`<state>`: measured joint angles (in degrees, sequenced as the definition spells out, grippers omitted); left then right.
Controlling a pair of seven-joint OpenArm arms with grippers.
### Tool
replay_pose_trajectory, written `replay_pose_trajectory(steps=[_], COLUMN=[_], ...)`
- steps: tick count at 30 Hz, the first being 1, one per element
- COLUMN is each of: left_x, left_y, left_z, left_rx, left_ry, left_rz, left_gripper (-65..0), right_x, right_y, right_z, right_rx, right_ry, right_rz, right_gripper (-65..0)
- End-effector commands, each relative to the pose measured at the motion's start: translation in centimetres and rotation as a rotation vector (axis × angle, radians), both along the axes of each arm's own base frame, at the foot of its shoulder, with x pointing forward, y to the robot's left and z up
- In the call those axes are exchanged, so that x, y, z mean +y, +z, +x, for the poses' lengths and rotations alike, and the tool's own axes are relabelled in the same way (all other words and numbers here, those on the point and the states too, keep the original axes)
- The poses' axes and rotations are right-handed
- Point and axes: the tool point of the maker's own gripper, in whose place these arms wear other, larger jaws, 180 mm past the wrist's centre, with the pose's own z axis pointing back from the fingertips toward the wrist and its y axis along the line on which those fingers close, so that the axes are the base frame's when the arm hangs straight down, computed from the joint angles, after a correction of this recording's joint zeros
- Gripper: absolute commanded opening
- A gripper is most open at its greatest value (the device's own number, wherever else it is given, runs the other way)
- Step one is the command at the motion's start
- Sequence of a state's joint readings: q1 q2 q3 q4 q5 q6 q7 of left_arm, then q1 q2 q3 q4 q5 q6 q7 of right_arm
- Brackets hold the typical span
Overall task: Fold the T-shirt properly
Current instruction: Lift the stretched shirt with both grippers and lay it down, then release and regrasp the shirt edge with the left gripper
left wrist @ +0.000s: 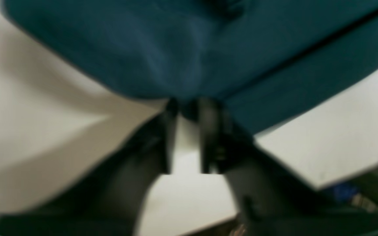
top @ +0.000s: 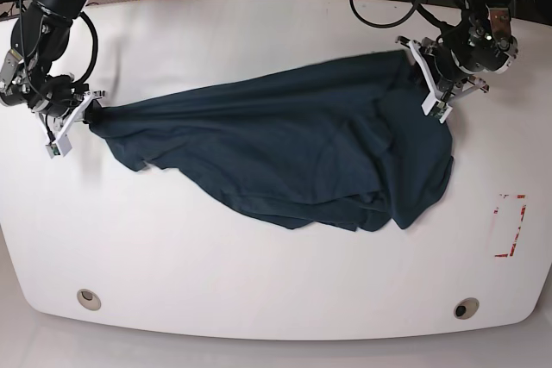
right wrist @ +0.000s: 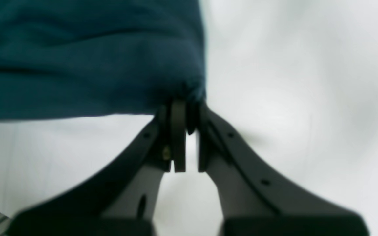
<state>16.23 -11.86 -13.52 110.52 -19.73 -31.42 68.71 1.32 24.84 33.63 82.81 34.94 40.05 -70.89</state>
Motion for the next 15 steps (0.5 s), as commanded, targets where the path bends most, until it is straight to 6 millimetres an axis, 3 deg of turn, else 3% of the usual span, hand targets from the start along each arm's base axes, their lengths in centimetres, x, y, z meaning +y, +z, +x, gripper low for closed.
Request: replay_pose_trajectory(steps=[1, 3, 7, 15], left_x=[0.5, 0.5, 1.1, 6.3], left_y=[0.7, 0.7, 1.2, 5.5], left_z=[0.3, 0.3, 0.7, 4.8], left_rx=[-0.019, -0.022, -0.039, -0.201], left_ry=[-0.022, -0.032, -0.021, 0.13], left_rz=[0.024, 0.028, 0.037, 0.077], left_gripper=[-34.6, -28.6, -27.9, -28.2], right_x=[-0.5, -0.4, -0.4, 0.4], right_y=[1.8, 1.8, 1.6, 2.9], right_z=[1.1, 1.1, 0.8, 1.2], right_rx=[-0.068, -0.069, -0.062, -0.108], right_ry=[0.0, 0.001, -0.001, 0.026], right_rz=[0.005, 0.009, 0.009, -0.018], right_gripper=[-62.3, -62.3, -62.3, -62.3])
